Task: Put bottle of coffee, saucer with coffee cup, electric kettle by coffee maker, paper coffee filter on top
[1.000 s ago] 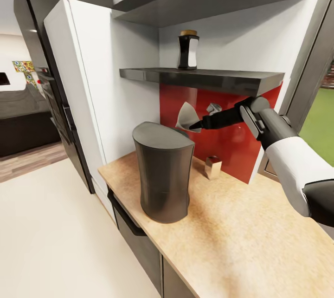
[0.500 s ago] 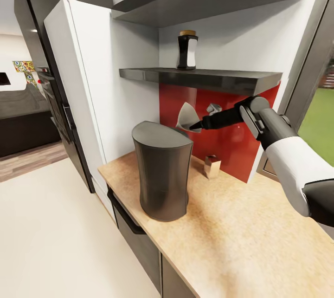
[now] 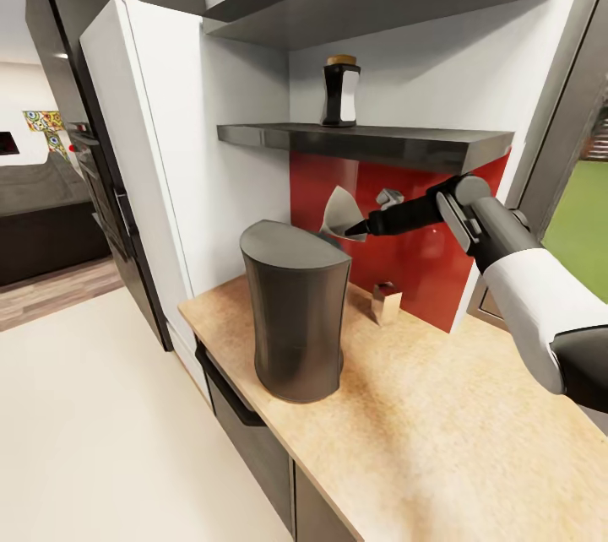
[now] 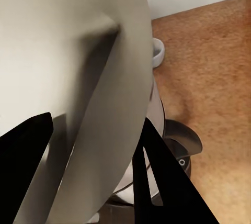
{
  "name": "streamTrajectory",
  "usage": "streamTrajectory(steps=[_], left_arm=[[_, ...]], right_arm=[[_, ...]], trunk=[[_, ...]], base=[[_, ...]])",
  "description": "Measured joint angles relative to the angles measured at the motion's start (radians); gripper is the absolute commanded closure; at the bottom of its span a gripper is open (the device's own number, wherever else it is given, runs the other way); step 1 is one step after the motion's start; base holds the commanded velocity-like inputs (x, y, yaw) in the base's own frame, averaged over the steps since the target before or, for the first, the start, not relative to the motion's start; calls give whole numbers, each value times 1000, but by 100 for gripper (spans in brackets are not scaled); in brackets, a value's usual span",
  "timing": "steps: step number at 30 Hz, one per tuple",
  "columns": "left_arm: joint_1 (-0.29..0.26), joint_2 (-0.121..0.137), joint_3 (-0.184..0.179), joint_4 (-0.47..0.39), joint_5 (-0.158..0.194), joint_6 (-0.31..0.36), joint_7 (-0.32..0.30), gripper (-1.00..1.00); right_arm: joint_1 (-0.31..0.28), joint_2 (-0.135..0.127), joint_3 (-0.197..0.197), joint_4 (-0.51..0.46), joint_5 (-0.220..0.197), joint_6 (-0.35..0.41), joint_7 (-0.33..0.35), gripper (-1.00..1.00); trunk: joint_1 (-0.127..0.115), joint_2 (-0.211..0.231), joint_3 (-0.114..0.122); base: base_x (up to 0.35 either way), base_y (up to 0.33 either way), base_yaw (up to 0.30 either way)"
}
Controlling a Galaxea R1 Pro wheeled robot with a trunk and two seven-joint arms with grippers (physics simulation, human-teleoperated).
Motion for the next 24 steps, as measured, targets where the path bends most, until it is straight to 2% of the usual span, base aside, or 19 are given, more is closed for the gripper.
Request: streamTrajectory(steps=[7,24], left_arm=[[0,0,0,0,0,0,0,-100],[0,0,0,0,0,0,1,-100]], right_arm=[[0,-1,-1,8,-6,0,0,100],[2,-6,-1,0,3,-1,0,100]], trunk=[[0,0,2],[0,0,2]], base=[[0,0,118],[-13,-6,5]])
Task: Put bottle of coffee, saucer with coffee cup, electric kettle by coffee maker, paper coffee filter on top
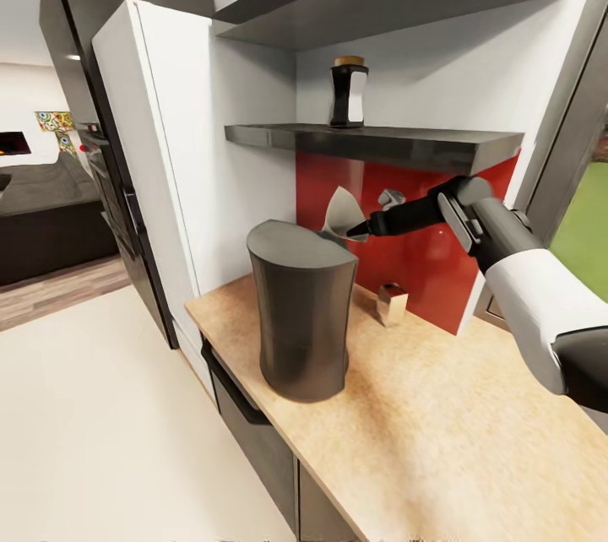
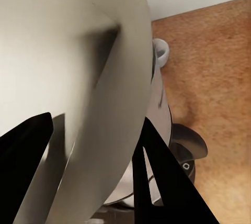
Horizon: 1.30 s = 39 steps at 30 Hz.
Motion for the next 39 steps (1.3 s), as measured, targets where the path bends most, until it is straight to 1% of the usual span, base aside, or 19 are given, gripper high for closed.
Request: streamTrajectory(steps=[6,34,39], left_arm=[[0,0,1,0,0,1,0,-100],[0,1,0,0,0,1,0,-100],[0,1,0,0,0,1,0,-100]], right_arm=[[-1,0,0,3,0,0,0,100],[-2,0,2,4,-1,2,-2,100],[-4,0,2,33,2,1,0,100]], trunk=[[0,0,0],[0,0,0],[-1,-1,0]], base=[[-56,-36,0],[-1,-1,0],[0,0,0]])
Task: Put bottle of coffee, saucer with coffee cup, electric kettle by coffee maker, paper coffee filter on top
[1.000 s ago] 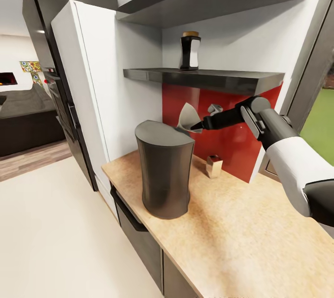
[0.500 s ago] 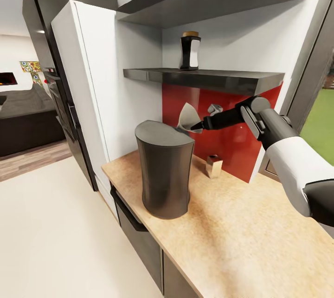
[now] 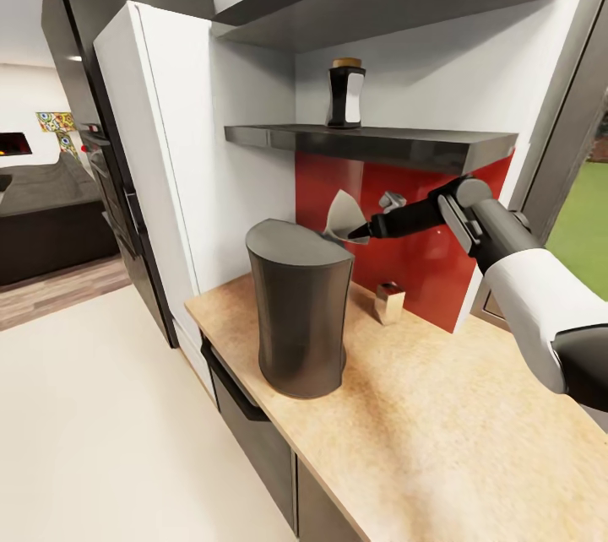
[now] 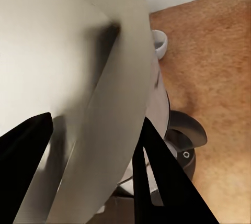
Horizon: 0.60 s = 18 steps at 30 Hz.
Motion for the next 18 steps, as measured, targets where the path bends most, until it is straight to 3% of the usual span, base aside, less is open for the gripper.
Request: streamTrajectory(steps=[3,4,18], left_arm=[[0,0,0,0,0,0,0,-100],[0,0,0,0,0,0,0,-100],[0,0,0,0,0,0,0,-100]], right_arm=[[0,0,0,4,-1,0,0,100],[0,0,0,4,-1,0,0,-100],[0,0,-2,3,-1,0,0,-100]], trunk=[[0,0,0],[0,0,0],[0,0,0]], base=[[0,0,0],[0,0,0],[0,0,0]])
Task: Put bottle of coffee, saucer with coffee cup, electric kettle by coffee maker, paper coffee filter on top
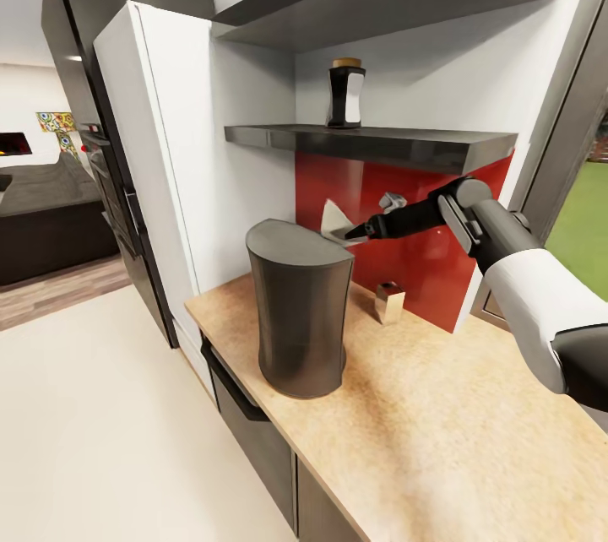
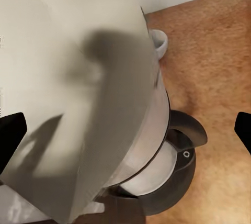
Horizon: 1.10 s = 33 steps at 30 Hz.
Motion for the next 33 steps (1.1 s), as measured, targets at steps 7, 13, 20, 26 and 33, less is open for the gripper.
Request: streamTrajectory(steps=[7,13,20,26,33], left_arm=[[0,0,0,0,0,0,0,-100],[0,0,0,0,0,0,0,-100],[0,-1,1,-1,0,0,0,-100],[0,-1,0,0,0,0,0,-100],[0,1,0,1,1,0,0,-100]], right_arm=[[0,0,0,-3,0,0,0,-100],[0,0,0,-4,0,0,0,-100],[1,2,-6,-26,-9,0,-1,-100],[2,0,-3,-29,-5,-1,1,-100],[1,0,-1,-30,-5,-154,3,-100]], trunk=[[0,0,0],[0,0,0],[0,1,0],[0,1,0],[0,1,0]], base=[[0,0,0],[0,0,0],[0,0,0],[0,0,0],[0,0,0]])
